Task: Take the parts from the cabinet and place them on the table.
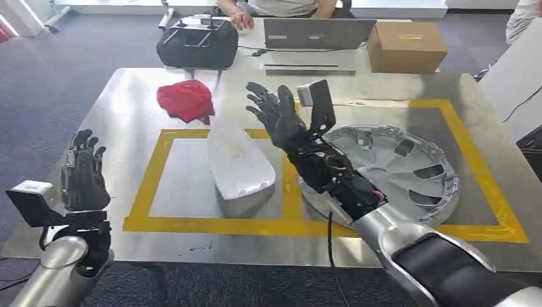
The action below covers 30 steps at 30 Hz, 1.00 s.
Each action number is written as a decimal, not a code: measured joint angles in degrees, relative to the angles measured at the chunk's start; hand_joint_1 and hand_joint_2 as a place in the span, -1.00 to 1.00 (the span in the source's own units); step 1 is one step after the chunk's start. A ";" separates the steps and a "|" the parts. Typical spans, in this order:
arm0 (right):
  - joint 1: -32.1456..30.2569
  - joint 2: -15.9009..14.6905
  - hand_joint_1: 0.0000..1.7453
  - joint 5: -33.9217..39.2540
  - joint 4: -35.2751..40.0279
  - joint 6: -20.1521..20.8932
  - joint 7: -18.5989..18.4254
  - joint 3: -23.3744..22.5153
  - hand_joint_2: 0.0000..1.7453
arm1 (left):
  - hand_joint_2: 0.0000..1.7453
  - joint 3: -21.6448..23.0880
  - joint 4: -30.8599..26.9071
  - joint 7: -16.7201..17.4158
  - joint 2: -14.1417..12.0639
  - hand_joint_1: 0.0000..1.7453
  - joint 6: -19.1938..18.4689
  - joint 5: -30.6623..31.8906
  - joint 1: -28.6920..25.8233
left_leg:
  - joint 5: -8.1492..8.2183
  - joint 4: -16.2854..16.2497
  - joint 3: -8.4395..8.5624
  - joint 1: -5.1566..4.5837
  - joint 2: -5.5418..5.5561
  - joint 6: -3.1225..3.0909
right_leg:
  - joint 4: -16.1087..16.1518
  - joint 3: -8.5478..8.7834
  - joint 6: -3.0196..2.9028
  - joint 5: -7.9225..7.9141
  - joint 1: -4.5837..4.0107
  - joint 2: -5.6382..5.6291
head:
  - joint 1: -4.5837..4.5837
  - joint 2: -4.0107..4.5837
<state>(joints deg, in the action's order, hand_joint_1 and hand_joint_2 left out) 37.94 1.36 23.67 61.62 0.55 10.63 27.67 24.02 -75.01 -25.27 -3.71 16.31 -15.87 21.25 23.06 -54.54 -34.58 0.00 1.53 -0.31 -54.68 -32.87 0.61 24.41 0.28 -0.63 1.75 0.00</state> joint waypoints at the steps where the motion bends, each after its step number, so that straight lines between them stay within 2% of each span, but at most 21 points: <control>1: -1.26 -0.71 -1.00 0.00 2.71 -0.42 -1.08 -0.31 -1.00 | -1.00 -0.13 0.00 0.00 -0.11 -1.00 0.00 0.15 -0.22 | 0.01 0.00 0.00 0.00 0.00 0.00 | 0.00 0.00 0.00 0.00 0.00 -0.02 | 0.02 0.00; 5: -5.81 -2.45 -1.00 -2.95 12.86 -2.14 -4.24 -0.96 -1.00 | -1.00 -0.26 -0.35 0.26 -0.24 -1.00 0.70 1.07 -0.59 | 0.05 0.01 0.01 0.00 -0.01 0.04 | 0.00 0.00 0.01 0.01 0.00 -0.05 | 0.02 0.00; 12: -11.32 -3.87 -1.00 -4.11 23.24 -2.58 -5.56 -0.83 -1.00 | -1.00 -0.29 -1.88 0.59 -0.26 -1.00 1.77 3.12 -1.38 | 0.05 0.03 0.02 0.00 -0.01 0.05 | 0.01 0.02 0.01 0.02 -0.03 -0.04 | 0.00 0.00; 18: -15.06 -5.10 -1.00 -3.08 27.64 -3.76 -5.99 -0.31 -1.00 | -1.00 -0.29 -3.54 1.03 -0.24 -1.00 2.19 4.74 -2.09 | 0.05 0.04 0.01 0.00 -0.01 0.05 | 0.01 0.02 0.01 0.02 -0.02 -0.04 | 0.02 0.00; 30: -16.10 -5.64 -1.00 -3.08 30.26 -3.48 -5.80 0.20 -1.00 | -1.00 -0.29 -4.83 1.03 -0.15 -1.00 2.25 5.46 -2.22 | 0.05 0.03 0.02 0.00 -0.02 0.05 | 0.01 0.03 0.01 0.02 -0.02 -0.03 | 0.02 0.00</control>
<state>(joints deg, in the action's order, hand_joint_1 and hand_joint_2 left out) 21.83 -4.28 20.59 91.89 -2.93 4.83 27.87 23.74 -79.84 -24.24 -3.87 18.56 -10.40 19.03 23.11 -54.50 -34.56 0.00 1.51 -0.26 -54.68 -32.84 0.62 24.43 0.26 -0.66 1.77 0.00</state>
